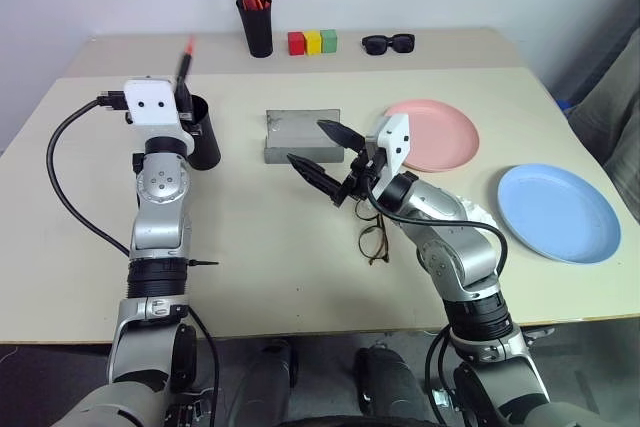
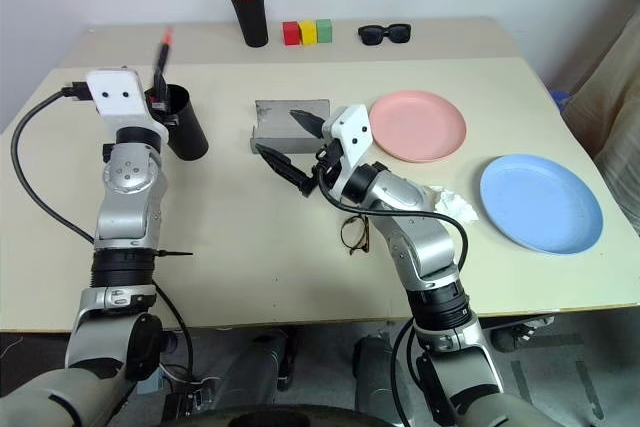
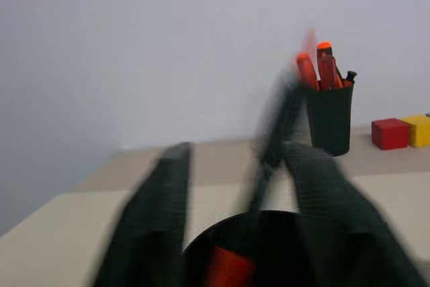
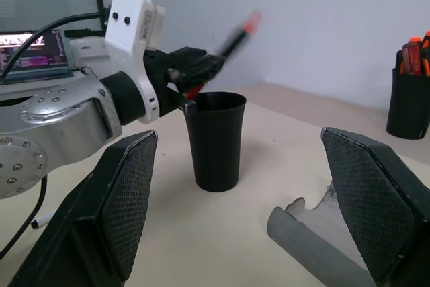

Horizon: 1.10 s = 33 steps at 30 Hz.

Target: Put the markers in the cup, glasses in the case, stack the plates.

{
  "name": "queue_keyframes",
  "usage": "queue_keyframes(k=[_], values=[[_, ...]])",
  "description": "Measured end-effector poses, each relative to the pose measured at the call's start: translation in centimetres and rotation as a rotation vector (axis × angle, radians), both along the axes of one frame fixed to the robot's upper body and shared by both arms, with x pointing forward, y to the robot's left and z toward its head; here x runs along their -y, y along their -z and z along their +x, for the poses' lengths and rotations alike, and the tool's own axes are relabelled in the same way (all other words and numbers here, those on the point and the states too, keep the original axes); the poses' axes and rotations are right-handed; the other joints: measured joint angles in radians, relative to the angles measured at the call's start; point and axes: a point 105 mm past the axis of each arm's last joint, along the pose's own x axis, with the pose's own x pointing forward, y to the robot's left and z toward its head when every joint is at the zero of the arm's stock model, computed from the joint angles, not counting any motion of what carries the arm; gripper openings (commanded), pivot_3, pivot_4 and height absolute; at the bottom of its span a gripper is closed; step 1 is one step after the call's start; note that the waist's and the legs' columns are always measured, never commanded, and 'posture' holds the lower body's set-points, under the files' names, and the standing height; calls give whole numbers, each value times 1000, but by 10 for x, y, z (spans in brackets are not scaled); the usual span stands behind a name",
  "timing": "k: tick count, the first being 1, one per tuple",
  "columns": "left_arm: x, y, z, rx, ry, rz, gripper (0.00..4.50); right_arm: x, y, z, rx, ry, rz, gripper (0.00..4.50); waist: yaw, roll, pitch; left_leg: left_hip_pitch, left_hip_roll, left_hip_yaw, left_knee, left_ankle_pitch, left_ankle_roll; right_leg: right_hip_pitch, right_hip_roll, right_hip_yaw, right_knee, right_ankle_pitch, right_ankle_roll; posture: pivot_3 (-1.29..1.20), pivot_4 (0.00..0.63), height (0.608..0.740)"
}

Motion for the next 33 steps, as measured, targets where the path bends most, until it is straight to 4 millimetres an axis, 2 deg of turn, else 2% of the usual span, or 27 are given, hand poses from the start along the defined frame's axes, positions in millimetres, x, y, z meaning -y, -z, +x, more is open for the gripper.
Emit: queue_keyframes(k=[10,14,17,18,20,22,26,28,30,33], values=[[-5,0,-2,6,-23,-21,3113,-3,0,-1,-1,-11,0,4003,-4,0,0,0,0,0,0,0,0,0,0,0,0,0,0,0,150,740],[-11,-6,-8,32,-50,-62,3113,-4,1,-2,-2,-16,-1,4003,-13,0,0,0,0,-1,0,0,0,0,0,0,0,0,0,0,150,740],[-32,-15,-21,47,-150,-118,3978,-4,1,-2,-2,-15,-4,4003,-21,0,0,0,0,-1,0,0,0,-1,0,0,1,0,0,0,150,740],[-43,-16,-28,39,-205,-143,4465,-3,1,-2,-1,-14,-7,4003,-23,0,0,1,1,-1,-1,0,0,-1,1,0,2,0,0,0,150,740],[-68,-11,-46,-7,-330,-204,4465,0,2,-1,1,-10,-21,4003,-23,0,0,1,1,-1,-1,0,0,-1,1,0,3,0,0,0,150,740],[-81,-4,-61,-78,-391,-240,4465,4,5,-2,0,-28,-58,4003,-21,0,0,1,1,-1,-1,0,0,0,1,0,3,0,0,0,150,740],[-87,13,-77,-257,-393,-294,4465,15,18,-8,-13,-101,-195,4003,-11,-3,1,1,0,-3,1,0,0,2,1,-1,1,0,0,0,150,740],[-82,29,-80,-423,-349,-314,4465,19,24,-11,-14,-139,-263,4003,-14,-3,1,2,0,-3,1,0,0,2,1,-1,1,0,0,0,150,740],[-70,57,-85,-642,-287,-360,4465,25,28,-12,-14,-159,-316,4003,-18,-3,1,2,0,-3,1,0,0,2,1,-1,1,0,0,0,150,740],[-54,88,-93,-851,-222,-441,4465,27,30,-11,-8,-171,-336,4003,-22,-4,2,2,1,-3,1,0,0,2,2,-1,2,0,0,0,150,740]])
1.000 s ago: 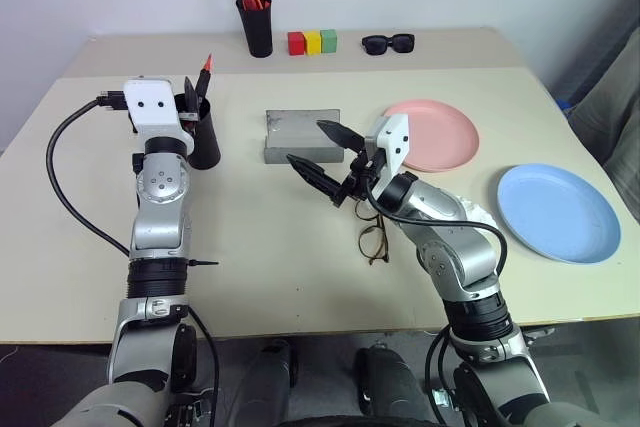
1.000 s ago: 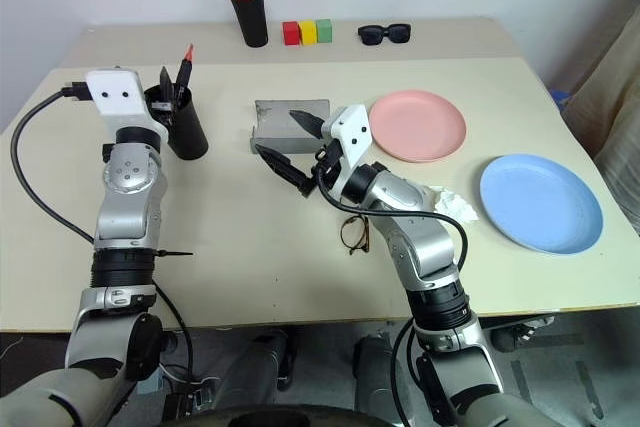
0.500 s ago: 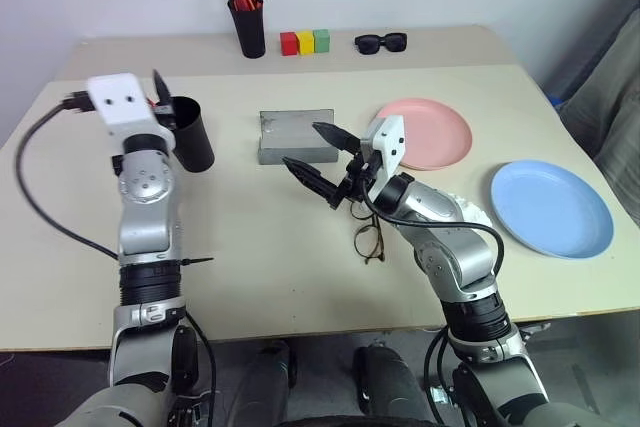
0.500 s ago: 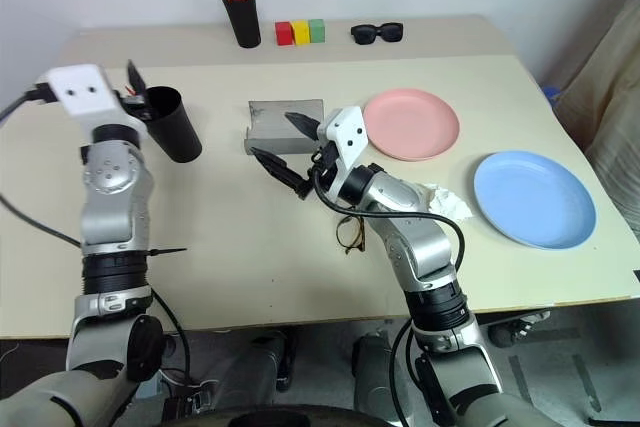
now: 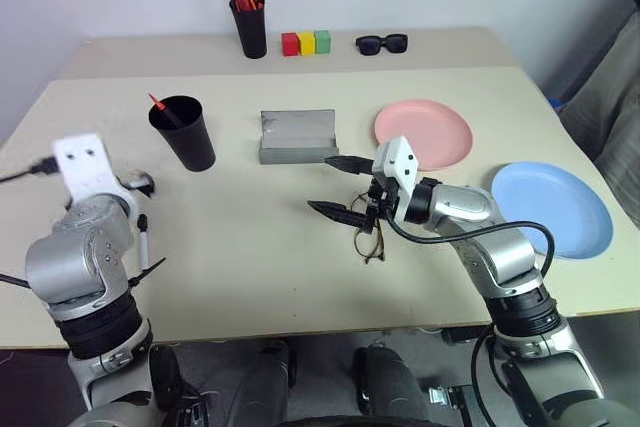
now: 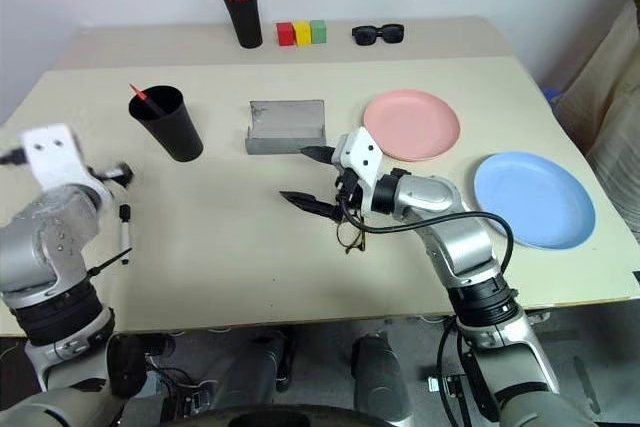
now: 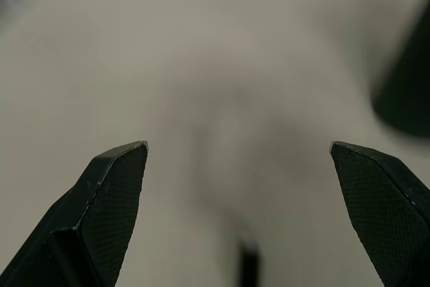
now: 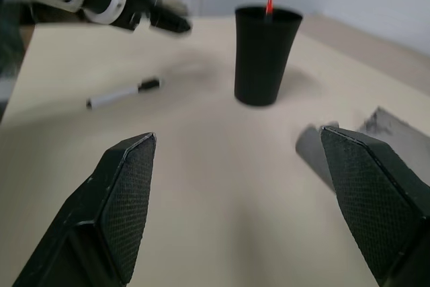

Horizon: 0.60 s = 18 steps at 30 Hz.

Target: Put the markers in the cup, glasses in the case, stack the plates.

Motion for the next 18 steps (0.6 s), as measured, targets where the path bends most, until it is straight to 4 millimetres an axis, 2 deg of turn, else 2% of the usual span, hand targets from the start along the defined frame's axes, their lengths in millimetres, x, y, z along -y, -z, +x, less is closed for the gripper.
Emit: queue_keyframes(k=[2,4,5,8,14,15,18], values=[[8,14,-4,-63,18,-52,4465,0,1,0,6,-10,-8,4003,0,-1,0,0,0,0,0,0,0,0,0,0,0,0,0,0,150,740],[7,22,-8,-87,10,-73,4465,0,2,-1,8,-16,-17,4003,1,-1,0,0,1,0,-1,0,-1,0,0,0,0,0,0,0,150,740],[6,26,-10,-100,5,-79,4233,0,2,-1,9,-18,-20,4003,3,-1,0,0,1,0,-1,0,-1,0,0,0,0,0,0,0,150,740],[6,27,-10,-98,17,-96,3214,-1,3,-1,9,-20,-25,4003,6,-1,0,0,0,0,-1,0,-2,0,-1,0,0,0,-1,0,150,740],[6,29,-8,-102,23,-120,164,1,7,-1,5,-11,-41,4003,4,0,0,1,1,-2,-2,0,-2,-1,-1,1,0,0,-1,0,150,740],[5,28,-8,-96,15,-130,39,1,7,-1,6,-10,-42,4003,5,0,0,1,1,-2,-2,0,-2,-1,-1,1,0,0,-1,0,150,740],[5,27,-7,-94,7,-132,39,1,7,-1,6,-10,-43,4003,6,0,0,1,0,-2,-2,0,-2,0,-1,1,-1,0,-1,0,150,740]])
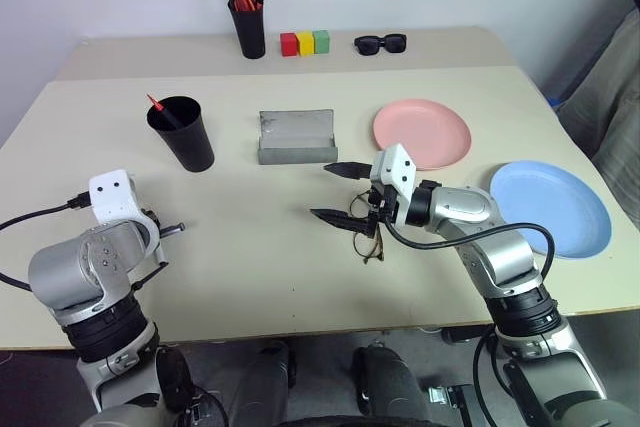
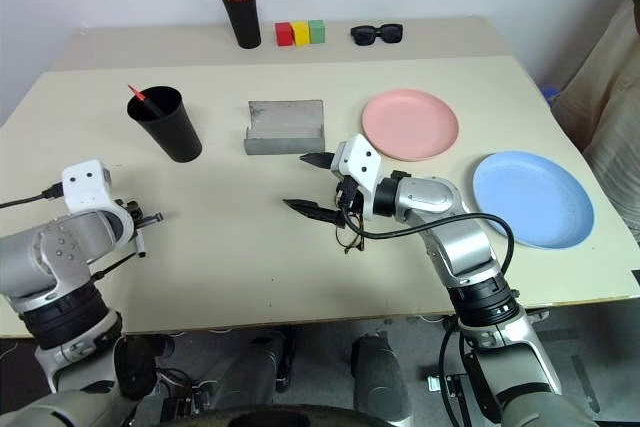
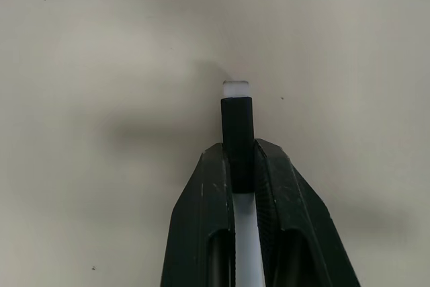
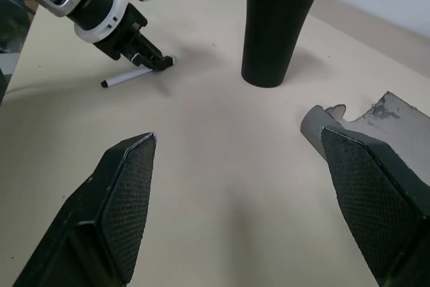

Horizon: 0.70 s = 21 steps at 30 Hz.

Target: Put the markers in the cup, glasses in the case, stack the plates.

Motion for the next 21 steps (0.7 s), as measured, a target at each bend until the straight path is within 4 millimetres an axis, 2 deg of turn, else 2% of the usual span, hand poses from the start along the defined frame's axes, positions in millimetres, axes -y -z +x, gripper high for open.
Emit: queue_keyframes(k=[4,6,10,13,15,17,19,21], values=[[-8,-11,5,54,-41,54,39,0,0,0,1,0,-3,4003,0,-1,1,-1,0,0,0,0,-1,-1,0,0,0,0,0,0,150,740],[-21,-44,15,232,-103,153,39,1,-1,1,10,5,1,4003,2,-3,2,-1,0,0,0,0,-3,-1,0,0,0,0,0,0,150,740],[-26,-137,23,667,-137,363,39,-5,-8,13,24,62,70,4003,4,-3,2,-1,0,2,-1,0,-4,-1,-1,0,-3,0,-2,0,150,740],[-12,-172,28,836,-82,504,39,-5,-24,31,38,154,162,4003,5,-3,2,-1,-1,4,-1,1,-3,-1,-1,1,-3,1,-2,0,150,740],[5,-191,41,929,-16,602,39,-3,-41,49,59,257,248,4003,8,-3,2,-1,-1,4,-1,1,-2,-1,-1,0,-3,1,-2,0,150,740],[21,-199,52,984,42,655,39,-1,-53,58,88,324,295,4003,8,-3,2,-1,-1,4,-1,1,-2,0,-1,1,-3,1,-2,0,150,740],[27,-192,67,1001,48,636,39,2,-55,63,91,371,319,4003,8,-3,2,-1,-1,4,-2,1,-2,-1,-1,1,-3,1,-1,0,150,740],[27,-177,80,984,38,609,39,3,-51,67,77,397,323,4003,3,-3,2,-2,-1,5,-3,2,-1,-2,-1,1,-2,1,-1,0,150,740]])
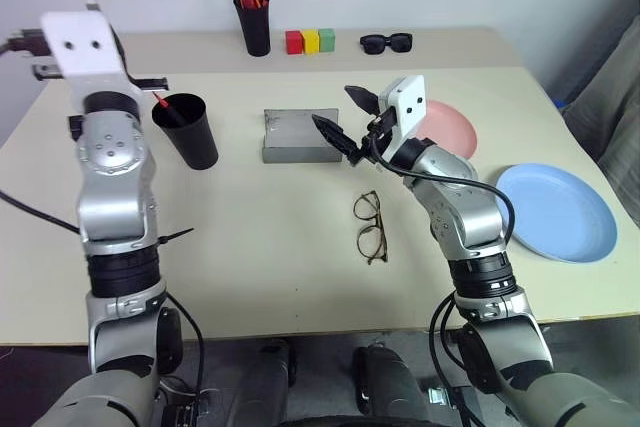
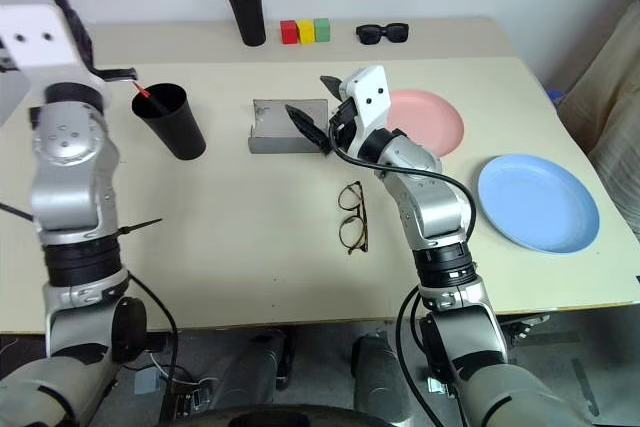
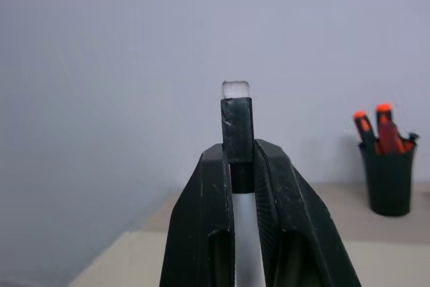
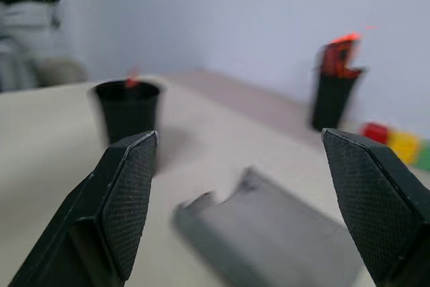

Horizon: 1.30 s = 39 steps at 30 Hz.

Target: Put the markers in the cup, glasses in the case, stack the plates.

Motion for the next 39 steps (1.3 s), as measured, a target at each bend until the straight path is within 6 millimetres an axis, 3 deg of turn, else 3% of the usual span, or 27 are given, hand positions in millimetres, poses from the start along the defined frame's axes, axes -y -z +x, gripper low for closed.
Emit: queue_keyframes(k=[4,14,17,20,33,37,39], values=[[6,18,16,-8,11,-4,39,2,6,1,-15,29,6,4003,-4,0,0,0,0,0,0,0,0,-1,0,0,2,0,0,0,150,740],[11,38,28,-11,24,1,39,2,11,-7,-32,31,33,4003,-2,0,0,0,0,0,1,0,0,0,1,0,2,0,1,0,150,740],[14,39,29,-8,33,-2,1152,2,11,-7,-33,27,36,4003,-2,0,0,0,0,0,1,0,0,0,1,0,2,0,1,0,150,740],[14,39,29,-5,28,-3,2638,2,11,-8,-34,25,35,4003,-2,0,0,0,0,0,1,0,0,0,1,0,2,0,1,0,150,740],[19,44,30,-3,26,-53,2638,-2,13,-10,-36,-2,26,4003,-2,0,0,0,0,0,1,0,0,0,1,0,2,0,1,0,150,740],[9,42,26,11,-36,-84,2638,-3,13,-10,-37,-5,24,4003,-3,0,0,0,0,0,1,0,0,0,1,0,2,0,1,0,150,740],[-8,44,21,-10,-130,-134,3187,-3,13,-10,-37,-5,24,4003,-6,0,0,0,0,0,1,0,0,0,1,0,3,0,1,0,150,740]])
